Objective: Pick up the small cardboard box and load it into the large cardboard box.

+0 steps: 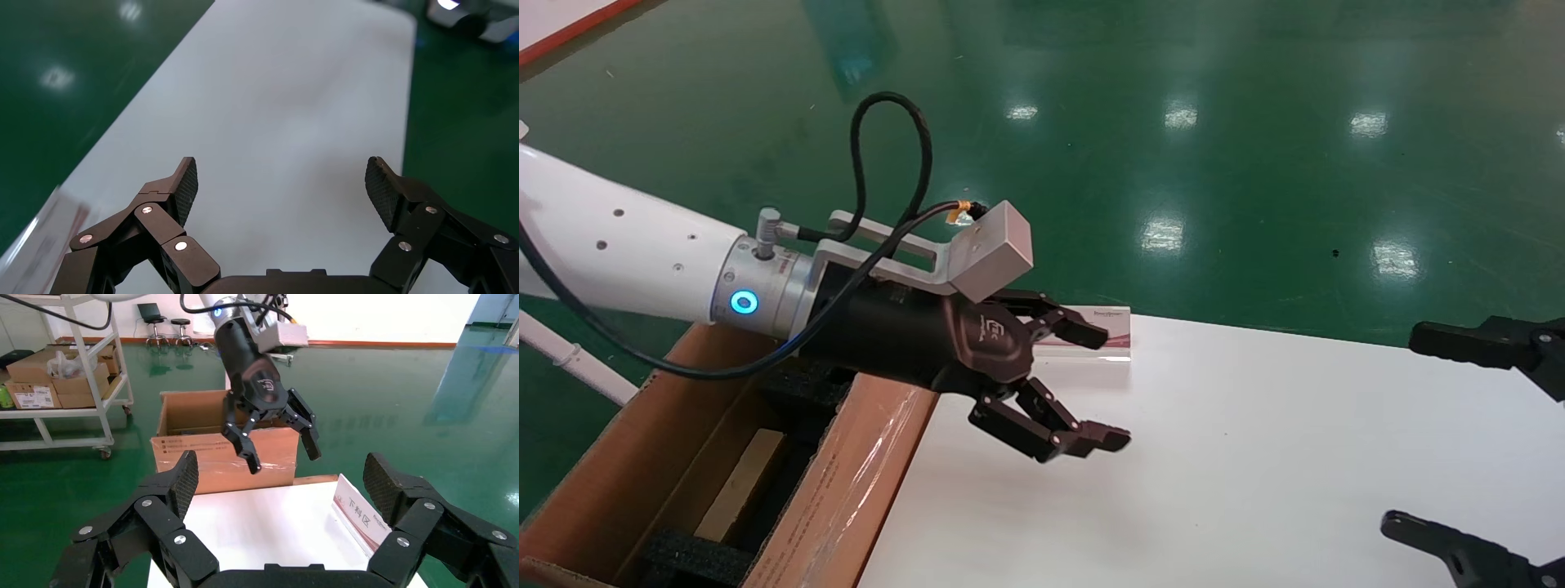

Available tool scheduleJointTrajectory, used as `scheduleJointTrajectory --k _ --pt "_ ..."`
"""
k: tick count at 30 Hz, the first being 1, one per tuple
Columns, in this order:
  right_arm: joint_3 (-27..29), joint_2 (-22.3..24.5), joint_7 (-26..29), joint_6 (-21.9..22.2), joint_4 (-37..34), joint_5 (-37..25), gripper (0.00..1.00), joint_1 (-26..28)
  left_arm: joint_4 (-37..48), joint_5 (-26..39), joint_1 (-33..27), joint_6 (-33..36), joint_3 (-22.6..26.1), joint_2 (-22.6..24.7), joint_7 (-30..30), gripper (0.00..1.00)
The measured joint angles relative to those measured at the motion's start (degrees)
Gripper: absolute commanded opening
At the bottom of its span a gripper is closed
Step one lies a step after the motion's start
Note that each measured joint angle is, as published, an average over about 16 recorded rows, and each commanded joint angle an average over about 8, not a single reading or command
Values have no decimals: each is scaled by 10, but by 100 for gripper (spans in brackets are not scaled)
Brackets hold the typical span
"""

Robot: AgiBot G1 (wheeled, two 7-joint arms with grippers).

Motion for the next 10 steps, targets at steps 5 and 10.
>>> scheduleJointTrajectory --k 5,10 --pt "1 0 0 0 0 -1 100 0 0 -20 57 22 -75 5 36 100" --pt "1 0 1 0 1 -1 100 0 -1 -32 92 36 -122 8 59 100"
